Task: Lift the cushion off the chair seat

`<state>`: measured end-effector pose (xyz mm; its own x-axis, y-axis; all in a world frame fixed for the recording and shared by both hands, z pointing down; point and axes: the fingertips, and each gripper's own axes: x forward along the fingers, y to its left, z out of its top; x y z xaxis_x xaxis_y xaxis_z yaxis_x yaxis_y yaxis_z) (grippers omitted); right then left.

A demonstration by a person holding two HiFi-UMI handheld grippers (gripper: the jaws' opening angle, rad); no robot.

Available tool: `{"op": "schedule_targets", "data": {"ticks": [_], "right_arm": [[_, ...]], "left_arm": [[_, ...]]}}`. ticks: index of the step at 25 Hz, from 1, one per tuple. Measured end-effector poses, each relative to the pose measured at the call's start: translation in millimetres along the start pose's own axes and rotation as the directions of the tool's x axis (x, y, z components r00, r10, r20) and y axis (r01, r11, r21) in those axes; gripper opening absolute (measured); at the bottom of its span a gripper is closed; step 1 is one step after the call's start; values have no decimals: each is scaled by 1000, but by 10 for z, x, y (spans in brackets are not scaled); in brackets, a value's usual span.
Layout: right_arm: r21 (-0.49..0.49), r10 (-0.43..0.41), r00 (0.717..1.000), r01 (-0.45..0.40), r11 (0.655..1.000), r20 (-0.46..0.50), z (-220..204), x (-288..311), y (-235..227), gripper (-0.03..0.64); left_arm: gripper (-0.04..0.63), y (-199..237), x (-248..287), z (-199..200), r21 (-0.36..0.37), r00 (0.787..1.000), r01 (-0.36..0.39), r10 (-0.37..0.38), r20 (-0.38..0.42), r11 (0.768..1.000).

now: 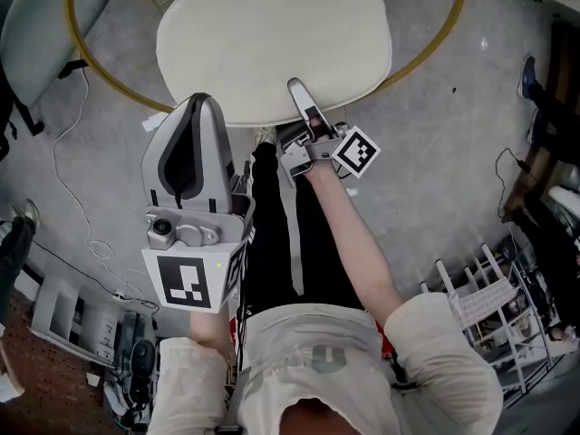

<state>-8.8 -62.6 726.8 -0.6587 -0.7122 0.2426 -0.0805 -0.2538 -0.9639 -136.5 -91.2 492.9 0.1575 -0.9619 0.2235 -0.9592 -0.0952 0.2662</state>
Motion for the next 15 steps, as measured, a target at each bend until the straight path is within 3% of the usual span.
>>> {"op": "schedule_targets", "data": {"ticks": [8, 15], "right_arm": [[2, 27, 1000, -27, 1000, 12, -55, -37, 606, 44], [-58, 114, 993, -112, 992, 33, -3, -18, 1468, 43]], "left_arm": [[11, -128, -99, 489, 15, 999, 30, -30, 27, 999], [11, -230, -228, 1103, 44, 996, 20, -24, 82, 999]]}}
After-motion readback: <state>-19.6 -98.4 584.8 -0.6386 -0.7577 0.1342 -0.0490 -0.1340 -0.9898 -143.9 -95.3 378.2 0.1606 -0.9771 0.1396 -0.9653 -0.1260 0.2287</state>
